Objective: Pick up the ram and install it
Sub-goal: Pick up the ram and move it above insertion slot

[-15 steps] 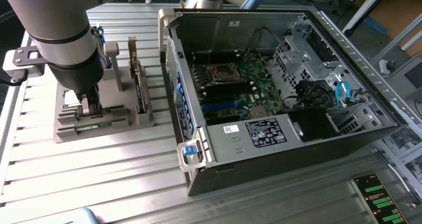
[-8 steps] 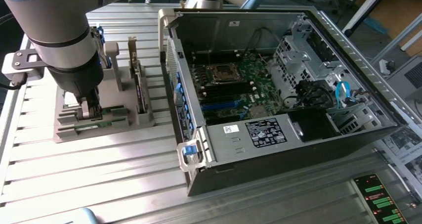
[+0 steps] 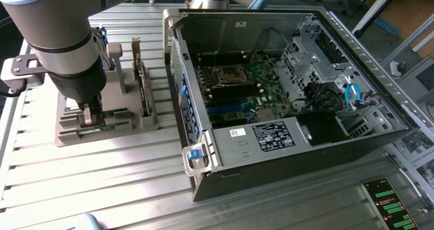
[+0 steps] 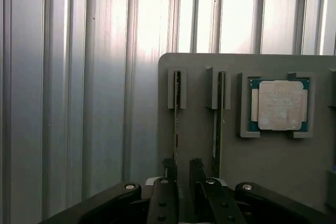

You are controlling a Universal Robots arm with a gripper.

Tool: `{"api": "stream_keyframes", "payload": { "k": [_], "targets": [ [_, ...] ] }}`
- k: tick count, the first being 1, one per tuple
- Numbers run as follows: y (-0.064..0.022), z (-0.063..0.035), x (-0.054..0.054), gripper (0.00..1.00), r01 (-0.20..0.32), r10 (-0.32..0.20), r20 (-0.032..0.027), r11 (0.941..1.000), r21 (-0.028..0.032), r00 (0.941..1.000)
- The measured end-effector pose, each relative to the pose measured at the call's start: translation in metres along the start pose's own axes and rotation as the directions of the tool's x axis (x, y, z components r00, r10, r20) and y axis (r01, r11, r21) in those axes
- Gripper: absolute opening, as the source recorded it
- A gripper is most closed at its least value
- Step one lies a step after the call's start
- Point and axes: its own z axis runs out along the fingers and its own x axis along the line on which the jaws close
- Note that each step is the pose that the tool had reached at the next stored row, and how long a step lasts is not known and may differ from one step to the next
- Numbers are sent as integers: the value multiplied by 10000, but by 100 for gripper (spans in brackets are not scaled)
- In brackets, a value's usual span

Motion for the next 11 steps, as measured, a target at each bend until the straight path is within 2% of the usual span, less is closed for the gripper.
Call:
{"api": "stream_keyframes", "payload": {
  "k": [11],
  "targets": [
    [-3, 37, 16, 25, 1, -1, -1, 10000, -1, 10000]
  ]
}}
